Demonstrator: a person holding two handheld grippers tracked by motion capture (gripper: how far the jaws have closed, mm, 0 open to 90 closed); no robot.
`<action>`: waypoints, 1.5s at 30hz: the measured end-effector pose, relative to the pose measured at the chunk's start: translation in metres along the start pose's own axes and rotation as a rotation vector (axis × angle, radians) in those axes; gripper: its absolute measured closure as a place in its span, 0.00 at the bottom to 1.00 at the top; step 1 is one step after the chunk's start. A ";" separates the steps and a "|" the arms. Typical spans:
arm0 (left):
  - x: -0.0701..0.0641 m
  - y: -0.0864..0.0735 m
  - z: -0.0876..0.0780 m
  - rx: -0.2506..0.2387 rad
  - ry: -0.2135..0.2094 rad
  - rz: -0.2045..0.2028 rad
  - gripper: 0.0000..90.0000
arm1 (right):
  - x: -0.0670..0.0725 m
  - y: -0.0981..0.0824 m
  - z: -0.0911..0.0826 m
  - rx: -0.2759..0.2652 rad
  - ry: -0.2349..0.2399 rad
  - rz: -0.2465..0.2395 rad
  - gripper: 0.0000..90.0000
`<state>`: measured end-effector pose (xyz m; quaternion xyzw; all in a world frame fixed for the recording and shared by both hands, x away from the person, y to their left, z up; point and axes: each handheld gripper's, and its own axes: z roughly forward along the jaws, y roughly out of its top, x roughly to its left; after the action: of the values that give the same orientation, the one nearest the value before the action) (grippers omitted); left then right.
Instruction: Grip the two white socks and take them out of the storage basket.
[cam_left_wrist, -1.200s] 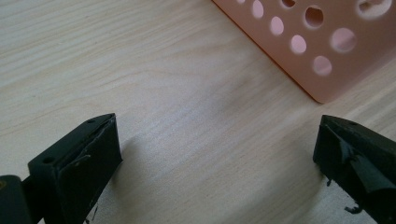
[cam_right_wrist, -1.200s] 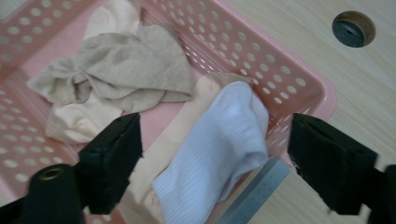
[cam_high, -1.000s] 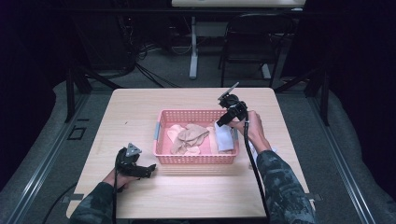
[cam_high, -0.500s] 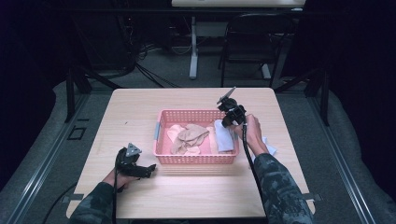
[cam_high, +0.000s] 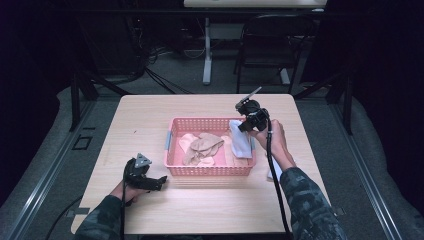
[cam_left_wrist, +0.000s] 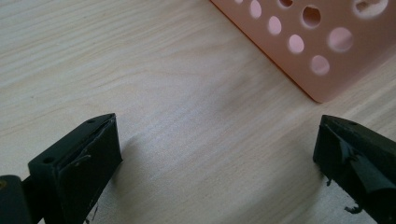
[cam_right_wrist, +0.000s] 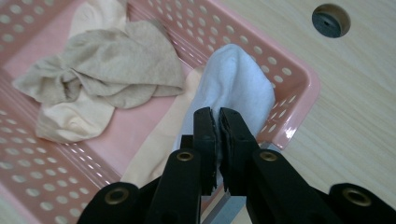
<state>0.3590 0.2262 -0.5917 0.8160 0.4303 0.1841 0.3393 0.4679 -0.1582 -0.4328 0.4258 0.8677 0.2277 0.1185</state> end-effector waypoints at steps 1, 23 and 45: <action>0.000 0.000 0.000 0.000 0.000 -0.001 0.01 | 0.000 0.000 0.000 0.000 0.000 0.000 0.95; 0.000 0.000 0.000 0.000 0.002 -0.002 0.01 | 0.019 0.003 -0.059 -0.089 0.002 -0.039 0.95; -0.002 -0.002 -0.002 0.000 0.010 -0.009 0.01 | 0.015 -0.008 -0.098 -0.136 0.003 -0.036 0.95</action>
<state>0.3563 0.2261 -0.5916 0.8131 0.4358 0.1864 0.3380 0.4141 -0.1797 -0.3516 0.4006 0.8579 0.2845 0.1501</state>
